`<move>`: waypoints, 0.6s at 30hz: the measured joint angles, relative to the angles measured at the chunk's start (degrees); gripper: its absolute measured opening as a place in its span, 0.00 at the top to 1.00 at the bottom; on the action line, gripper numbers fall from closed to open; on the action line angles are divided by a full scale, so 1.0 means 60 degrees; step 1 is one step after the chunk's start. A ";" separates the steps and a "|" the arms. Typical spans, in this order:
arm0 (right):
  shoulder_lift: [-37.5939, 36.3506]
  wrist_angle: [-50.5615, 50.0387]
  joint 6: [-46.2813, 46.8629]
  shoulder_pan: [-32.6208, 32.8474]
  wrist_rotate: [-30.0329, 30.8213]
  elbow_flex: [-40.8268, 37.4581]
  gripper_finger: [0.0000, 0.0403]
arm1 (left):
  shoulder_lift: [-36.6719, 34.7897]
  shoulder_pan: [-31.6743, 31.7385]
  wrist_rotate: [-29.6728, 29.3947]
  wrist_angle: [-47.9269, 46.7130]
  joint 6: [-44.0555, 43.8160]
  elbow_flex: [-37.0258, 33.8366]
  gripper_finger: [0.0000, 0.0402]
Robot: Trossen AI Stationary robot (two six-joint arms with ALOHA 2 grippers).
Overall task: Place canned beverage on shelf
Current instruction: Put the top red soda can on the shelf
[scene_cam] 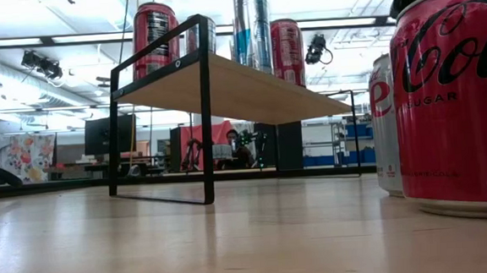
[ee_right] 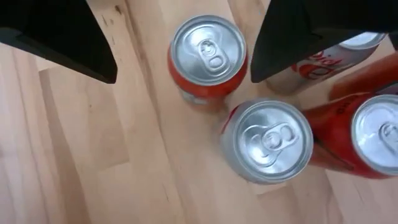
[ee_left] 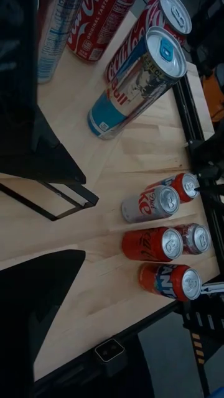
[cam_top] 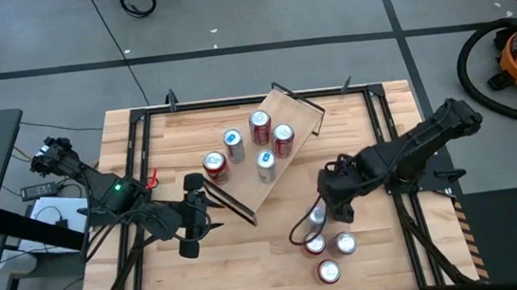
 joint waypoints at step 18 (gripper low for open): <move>0.1392 -0.0174 0.0185 0.0168 -0.0510 -0.0183 0.02 | 0.0000 0.0002 -0.0001 -0.0066 -0.0151 0.0000 0.52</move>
